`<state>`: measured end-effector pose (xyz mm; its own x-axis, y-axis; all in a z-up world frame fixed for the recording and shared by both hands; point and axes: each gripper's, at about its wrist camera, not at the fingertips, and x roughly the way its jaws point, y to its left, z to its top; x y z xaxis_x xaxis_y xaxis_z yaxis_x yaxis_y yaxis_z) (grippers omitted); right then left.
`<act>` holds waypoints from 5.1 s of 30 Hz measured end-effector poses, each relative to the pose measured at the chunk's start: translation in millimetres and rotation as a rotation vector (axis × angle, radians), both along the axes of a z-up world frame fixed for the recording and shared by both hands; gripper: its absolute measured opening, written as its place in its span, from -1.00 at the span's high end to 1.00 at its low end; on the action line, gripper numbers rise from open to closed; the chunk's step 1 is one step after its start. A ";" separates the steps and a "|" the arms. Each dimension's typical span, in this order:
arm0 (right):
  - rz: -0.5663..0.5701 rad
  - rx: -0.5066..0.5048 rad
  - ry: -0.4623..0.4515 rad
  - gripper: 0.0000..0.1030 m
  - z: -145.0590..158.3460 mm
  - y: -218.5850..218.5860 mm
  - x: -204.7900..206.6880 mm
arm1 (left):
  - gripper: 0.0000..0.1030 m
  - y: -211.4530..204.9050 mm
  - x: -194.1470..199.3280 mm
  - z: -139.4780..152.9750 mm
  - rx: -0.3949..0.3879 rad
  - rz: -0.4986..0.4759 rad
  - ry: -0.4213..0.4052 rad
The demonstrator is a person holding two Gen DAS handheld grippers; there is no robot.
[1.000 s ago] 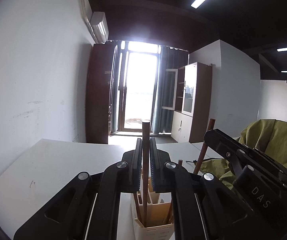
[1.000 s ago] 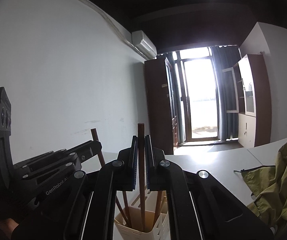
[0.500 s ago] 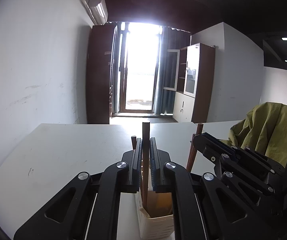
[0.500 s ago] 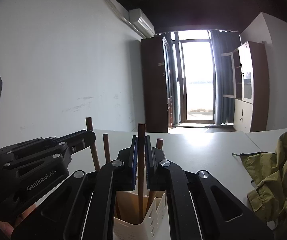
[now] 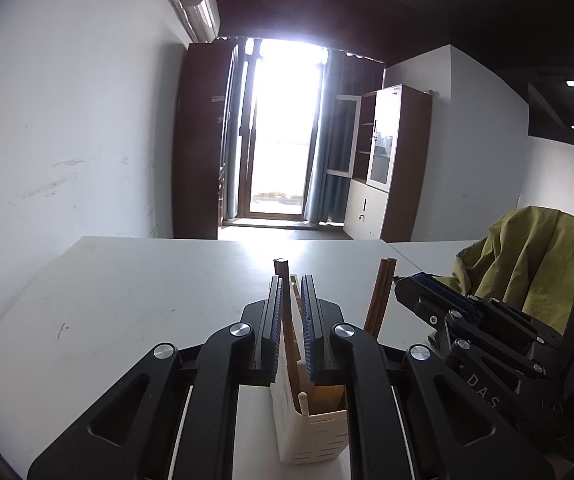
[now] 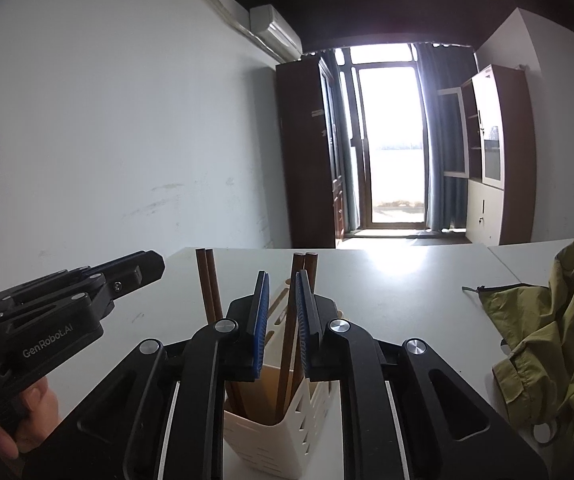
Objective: Organize utensils
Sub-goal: 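Open both grippers to release the chopsticks inside the holder, then withdraw both grippers from the holder and lower them toward the remaining chopsticks, then close the left gripper on a dark brown chopstick while the right gripper grasps a pale bamboo chopstick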
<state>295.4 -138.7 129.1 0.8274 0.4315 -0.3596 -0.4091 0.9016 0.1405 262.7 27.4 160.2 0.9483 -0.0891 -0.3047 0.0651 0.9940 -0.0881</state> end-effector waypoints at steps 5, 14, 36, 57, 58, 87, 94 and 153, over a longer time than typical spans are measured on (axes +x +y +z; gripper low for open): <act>0.000 -0.003 0.003 0.62 0.7 -2.5 -7.5 | 0.76 0.6 -15.6 4.4 0.009 0.003 -0.013; 0.000 -0.024 0.040 0.46 -2.6 -8.6 -25.9 | 0.71 -6.5 -36.3 -4.1 0.046 0.002 0.010; 0.049 -0.117 0.197 0.14 -43.8 0.1 -55.0 | 0.46 -8.5 -77.1 -52.9 0.109 0.027 0.163; 0.061 -0.205 0.357 -0.09 -109.6 13.8 -75.2 | 0.35 10.7 -96.1 -120.4 0.057 0.026 0.320; 0.062 -0.214 0.365 -0.09 -113.7 15.4 -74.5 | 0.35 12.1 -95.4 -122.2 0.050 0.028 0.327; 0.087 -0.351 0.517 -0.09 -175.4 43.6 -76.8 | 0.32 27.1 -81.7 -143.3 0.026 0.037 0.412; 0.085 -0.361 0.542 -0.09 -177.6 45.3 -79.1 | 0.30 25.6 -80.0 -146.5 0.026 0.032 0.423; 0.082 -0.350 0.629 0.79 -171.8 24.9 -60.3 | 0.88 -11.0 -10.3 -209.3 0.117 -0.003 0.677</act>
<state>235.1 -113.8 -42.7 0.3884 0.2555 -0.8854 -0.4143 0.9066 0.0799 252.4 16.4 -49.1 0.5454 -0.0214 -0.8379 0.0362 0.9993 -0.0020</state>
